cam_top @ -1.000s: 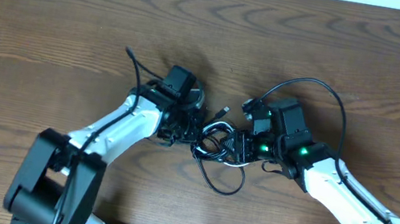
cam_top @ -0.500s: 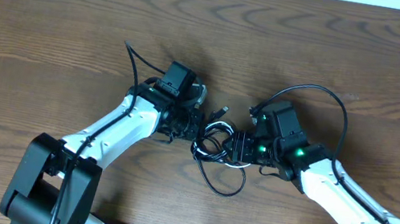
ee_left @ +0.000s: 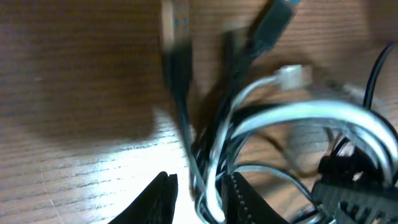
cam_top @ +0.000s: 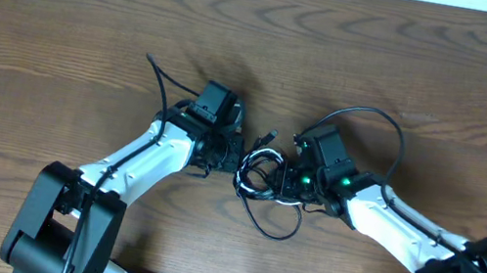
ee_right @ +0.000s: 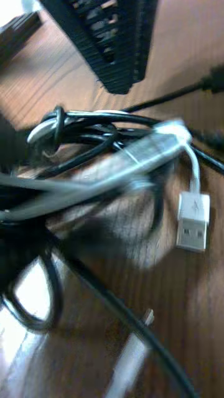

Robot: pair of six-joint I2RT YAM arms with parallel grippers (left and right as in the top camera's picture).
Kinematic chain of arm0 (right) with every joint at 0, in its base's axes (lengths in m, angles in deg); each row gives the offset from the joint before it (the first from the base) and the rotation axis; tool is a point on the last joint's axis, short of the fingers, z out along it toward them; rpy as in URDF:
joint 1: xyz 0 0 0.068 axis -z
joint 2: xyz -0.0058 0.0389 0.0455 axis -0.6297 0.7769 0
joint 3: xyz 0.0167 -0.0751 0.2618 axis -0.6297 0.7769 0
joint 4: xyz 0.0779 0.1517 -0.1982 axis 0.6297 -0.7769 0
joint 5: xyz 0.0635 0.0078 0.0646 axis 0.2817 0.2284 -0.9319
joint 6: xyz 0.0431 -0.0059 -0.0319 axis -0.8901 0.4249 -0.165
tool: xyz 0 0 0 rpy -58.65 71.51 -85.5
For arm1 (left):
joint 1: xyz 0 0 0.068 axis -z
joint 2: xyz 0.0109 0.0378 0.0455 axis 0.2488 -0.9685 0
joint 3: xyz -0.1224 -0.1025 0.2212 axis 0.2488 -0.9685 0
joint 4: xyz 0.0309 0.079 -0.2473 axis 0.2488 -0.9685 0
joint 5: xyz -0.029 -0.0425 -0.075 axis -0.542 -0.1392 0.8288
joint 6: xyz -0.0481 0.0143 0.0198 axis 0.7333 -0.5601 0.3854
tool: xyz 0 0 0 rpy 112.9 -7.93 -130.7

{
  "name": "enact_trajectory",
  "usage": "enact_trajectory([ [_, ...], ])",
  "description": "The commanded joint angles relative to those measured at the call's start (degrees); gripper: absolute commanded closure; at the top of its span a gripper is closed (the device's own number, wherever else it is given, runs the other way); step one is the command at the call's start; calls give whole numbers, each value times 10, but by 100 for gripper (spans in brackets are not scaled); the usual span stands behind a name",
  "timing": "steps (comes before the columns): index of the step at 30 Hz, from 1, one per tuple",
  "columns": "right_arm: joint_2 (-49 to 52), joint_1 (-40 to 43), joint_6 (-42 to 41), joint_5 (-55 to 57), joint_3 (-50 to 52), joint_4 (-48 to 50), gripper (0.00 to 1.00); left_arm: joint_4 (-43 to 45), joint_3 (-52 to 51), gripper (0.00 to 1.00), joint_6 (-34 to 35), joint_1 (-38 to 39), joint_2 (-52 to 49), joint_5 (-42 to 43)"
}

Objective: Untangle cables

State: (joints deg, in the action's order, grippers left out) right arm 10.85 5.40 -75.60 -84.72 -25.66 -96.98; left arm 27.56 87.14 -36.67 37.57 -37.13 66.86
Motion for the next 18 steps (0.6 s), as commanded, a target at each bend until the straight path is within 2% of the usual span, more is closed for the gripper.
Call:
enact_trajectory([
  [1,7,-2,-1,5,2,12,95,10,-6,71,14,2,-3,-10],
  [7,7,-2,-1,4,2,16,99,17,-8,71,17,29,-3,-19],
  [18,7,-2,-1,4,2,16,99,6,-13,74,81,43,-4,-81],
])
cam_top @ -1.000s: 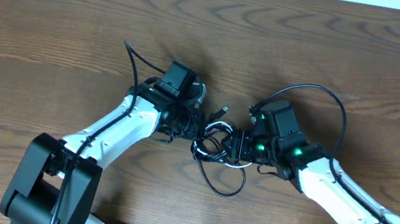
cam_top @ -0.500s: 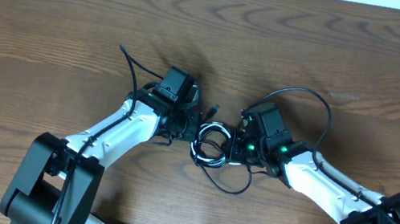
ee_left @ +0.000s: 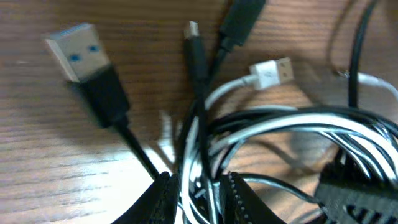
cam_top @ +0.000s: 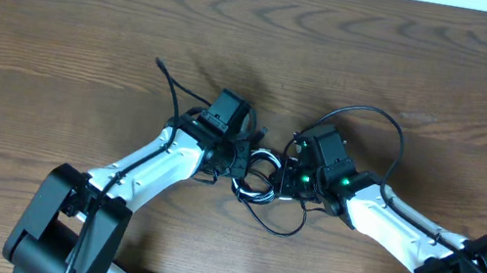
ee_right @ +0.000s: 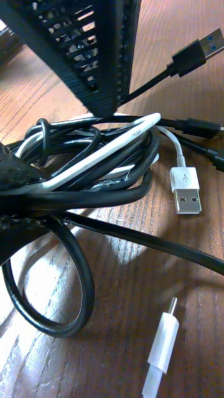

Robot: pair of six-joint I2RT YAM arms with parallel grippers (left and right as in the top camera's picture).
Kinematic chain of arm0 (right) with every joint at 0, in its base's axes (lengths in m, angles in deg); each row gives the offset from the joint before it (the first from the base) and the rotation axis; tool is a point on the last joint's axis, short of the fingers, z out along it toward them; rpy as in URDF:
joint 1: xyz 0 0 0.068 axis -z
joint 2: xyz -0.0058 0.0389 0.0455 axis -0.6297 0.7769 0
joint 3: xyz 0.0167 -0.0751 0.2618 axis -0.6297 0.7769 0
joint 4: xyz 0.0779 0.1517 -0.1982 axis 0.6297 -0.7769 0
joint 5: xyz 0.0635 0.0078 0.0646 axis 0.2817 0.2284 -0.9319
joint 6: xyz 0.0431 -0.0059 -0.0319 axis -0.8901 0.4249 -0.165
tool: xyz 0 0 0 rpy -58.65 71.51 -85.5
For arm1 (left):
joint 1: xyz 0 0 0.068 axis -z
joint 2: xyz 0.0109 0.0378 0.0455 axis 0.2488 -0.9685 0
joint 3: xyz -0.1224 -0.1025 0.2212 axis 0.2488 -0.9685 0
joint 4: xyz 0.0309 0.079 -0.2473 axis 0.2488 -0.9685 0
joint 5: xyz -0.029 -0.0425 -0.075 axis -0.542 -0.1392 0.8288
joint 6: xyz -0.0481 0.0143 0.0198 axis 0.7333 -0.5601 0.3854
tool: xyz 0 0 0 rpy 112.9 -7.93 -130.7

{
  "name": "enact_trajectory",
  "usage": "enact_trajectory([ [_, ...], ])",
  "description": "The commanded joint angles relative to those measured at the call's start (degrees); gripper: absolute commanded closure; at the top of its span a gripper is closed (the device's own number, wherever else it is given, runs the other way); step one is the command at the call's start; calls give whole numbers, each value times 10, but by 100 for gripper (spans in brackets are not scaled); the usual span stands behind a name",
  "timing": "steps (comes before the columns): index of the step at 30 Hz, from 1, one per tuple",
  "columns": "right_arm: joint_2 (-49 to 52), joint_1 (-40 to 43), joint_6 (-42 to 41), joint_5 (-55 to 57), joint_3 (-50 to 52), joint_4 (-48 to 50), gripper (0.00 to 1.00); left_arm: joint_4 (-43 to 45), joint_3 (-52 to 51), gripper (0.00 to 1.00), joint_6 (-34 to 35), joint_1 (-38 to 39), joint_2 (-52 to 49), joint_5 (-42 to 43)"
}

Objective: Untangle cables

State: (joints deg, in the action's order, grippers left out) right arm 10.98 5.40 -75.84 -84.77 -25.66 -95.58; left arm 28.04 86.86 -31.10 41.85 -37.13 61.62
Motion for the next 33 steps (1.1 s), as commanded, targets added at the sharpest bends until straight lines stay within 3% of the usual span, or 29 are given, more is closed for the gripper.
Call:
enact_trajectory([
  [1,5,-2,1,5,2,2,99,7,-13,76,25,0,-4,-28],
  [23,5,-2,1,5,2,2,99,53,-24,81,52,35,-45,-57],
  [26,5,-2,1,5,2,2,99,52,-18,92,49,35,-40,-53],
  [33,5,-2,1,5,2,2,99,32,-9,92,20,35,28,-53],
])
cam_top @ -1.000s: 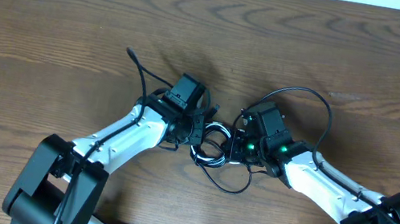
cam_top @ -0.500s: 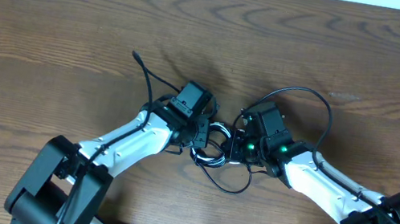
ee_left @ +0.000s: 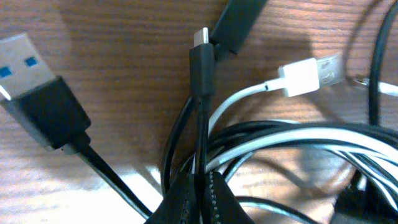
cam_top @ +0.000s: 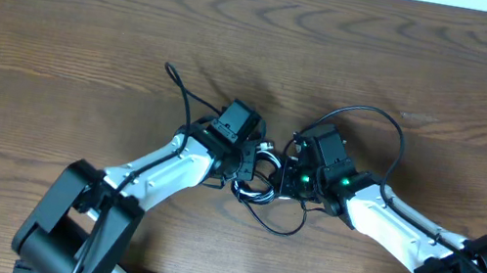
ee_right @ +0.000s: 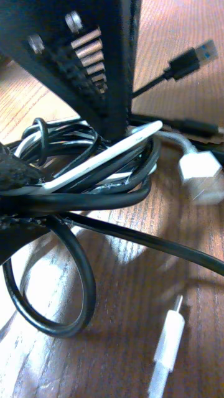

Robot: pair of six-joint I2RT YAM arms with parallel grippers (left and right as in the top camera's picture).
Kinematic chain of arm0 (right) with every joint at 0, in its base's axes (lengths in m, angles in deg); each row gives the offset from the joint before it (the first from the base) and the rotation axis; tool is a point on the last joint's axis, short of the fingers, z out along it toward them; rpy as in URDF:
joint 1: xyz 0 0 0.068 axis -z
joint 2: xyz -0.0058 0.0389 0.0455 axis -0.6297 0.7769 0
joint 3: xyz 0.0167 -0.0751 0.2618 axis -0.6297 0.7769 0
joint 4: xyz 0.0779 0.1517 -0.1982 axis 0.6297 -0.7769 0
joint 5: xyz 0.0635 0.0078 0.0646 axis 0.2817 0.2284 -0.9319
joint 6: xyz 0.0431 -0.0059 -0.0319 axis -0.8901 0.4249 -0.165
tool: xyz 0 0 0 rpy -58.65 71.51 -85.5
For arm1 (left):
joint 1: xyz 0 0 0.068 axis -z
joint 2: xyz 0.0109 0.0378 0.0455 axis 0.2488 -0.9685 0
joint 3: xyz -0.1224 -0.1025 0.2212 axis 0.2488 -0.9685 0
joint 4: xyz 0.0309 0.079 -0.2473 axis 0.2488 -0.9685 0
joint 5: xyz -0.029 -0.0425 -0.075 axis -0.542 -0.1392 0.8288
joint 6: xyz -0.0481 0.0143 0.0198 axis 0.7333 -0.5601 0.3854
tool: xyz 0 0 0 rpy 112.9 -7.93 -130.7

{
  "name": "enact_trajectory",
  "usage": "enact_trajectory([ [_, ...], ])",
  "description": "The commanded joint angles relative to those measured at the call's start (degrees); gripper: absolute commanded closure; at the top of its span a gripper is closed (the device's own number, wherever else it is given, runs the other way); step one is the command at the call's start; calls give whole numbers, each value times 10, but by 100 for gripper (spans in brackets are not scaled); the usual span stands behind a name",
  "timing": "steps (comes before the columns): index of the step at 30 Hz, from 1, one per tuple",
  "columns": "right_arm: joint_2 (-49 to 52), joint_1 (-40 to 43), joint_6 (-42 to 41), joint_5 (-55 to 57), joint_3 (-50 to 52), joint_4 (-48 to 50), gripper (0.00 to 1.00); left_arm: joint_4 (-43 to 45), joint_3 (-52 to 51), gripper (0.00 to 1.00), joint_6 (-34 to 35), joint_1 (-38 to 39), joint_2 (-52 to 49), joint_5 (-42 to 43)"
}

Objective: Untangle cables

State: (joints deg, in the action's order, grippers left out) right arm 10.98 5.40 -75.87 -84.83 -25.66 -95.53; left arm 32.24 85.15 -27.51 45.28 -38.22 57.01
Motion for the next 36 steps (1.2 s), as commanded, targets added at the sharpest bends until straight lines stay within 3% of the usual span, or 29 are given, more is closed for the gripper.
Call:
enact_trajectory([
  [1,5,-2,1,5,2,2,99,-14,8,92,-16,1,50,-7],
  [5,5,-2,1,5,2,5,99,-50,8,92,-12,1,91,-7],
  [13,5,-2,-14,5,2,16,99,-112,5,92,43,2,76,-5],
  [27,5,-2,-46,10,2,24,99,-94,2,92,120,65,17,-4],
  [36,5,-2,-88,26,2,32,99,-38,2,93,120,92,17,98],
])
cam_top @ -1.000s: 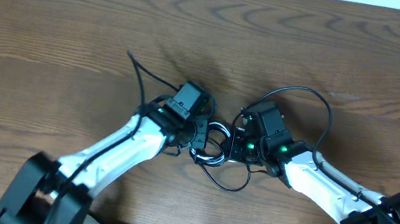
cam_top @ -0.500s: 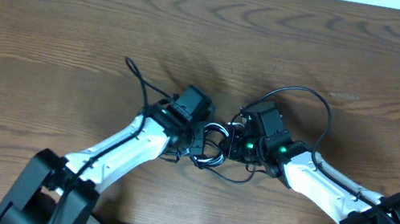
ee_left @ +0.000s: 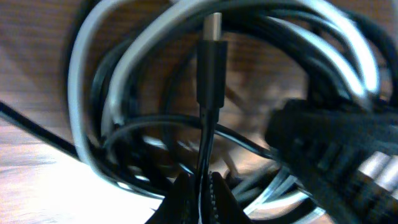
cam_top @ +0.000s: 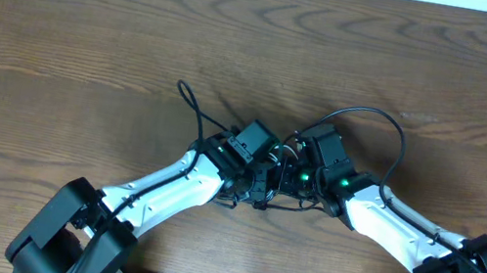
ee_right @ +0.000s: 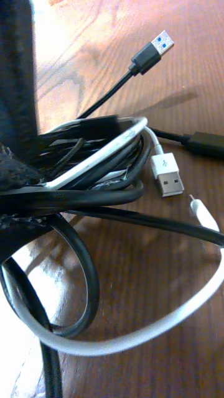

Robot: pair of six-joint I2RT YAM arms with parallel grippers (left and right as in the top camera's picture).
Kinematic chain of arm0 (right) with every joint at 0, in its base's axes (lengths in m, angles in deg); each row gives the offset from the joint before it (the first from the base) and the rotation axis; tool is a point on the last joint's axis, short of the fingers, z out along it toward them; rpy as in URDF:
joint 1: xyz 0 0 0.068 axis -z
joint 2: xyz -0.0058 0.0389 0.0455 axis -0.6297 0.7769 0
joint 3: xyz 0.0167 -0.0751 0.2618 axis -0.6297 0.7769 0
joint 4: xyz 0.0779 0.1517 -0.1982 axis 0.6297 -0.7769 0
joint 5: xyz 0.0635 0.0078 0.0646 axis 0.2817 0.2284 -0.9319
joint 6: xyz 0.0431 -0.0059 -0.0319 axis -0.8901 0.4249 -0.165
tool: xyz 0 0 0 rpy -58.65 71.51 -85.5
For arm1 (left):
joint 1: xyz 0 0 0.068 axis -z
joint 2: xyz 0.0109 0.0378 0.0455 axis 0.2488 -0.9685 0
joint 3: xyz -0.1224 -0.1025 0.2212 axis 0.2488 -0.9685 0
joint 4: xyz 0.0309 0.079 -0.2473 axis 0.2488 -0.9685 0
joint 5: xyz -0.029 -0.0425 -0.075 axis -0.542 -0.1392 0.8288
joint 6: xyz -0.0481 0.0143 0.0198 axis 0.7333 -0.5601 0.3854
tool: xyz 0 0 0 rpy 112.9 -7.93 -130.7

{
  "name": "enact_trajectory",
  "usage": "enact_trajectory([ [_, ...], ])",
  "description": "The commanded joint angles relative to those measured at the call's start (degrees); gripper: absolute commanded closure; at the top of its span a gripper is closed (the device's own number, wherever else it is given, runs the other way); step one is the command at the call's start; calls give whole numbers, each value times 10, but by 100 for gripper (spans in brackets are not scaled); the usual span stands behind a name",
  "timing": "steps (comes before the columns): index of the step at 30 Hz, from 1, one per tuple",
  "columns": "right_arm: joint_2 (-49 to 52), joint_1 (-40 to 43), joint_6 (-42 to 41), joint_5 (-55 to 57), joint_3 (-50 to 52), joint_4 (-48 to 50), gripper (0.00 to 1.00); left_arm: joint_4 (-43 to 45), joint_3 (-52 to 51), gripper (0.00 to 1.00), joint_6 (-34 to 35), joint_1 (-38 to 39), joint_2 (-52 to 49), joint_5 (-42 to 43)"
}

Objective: Untangle cables

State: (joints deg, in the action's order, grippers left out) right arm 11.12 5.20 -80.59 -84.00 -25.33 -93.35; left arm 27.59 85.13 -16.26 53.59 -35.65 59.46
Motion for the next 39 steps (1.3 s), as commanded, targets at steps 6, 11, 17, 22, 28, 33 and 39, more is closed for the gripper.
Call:
enact_trajectory([
  [6,4,0,-90,49,-1,4,99,16,1,92,24,9,-16,44],
  [11,4,0,-91,72,-1,-10,99,19,1,92,0,15,-17,46],
  [17,4,13,-90,91,-1,-22,99,19,7,92,-82,-23,-2,194],
  [22,4,34,-86,61,-1,-20,99,21,7,92,-79,-59,1,240],
  [28,4,71,-84,9,-1,-23,99,26,7,92,-41,-53,1,235],
  [33,4,79,-87,10,0,-23,99,35,4,92,17,-33,-2,168],
  [39,4,79,-87,10,0,-23,99,116,-8,92,40,-2,-22,152],
])
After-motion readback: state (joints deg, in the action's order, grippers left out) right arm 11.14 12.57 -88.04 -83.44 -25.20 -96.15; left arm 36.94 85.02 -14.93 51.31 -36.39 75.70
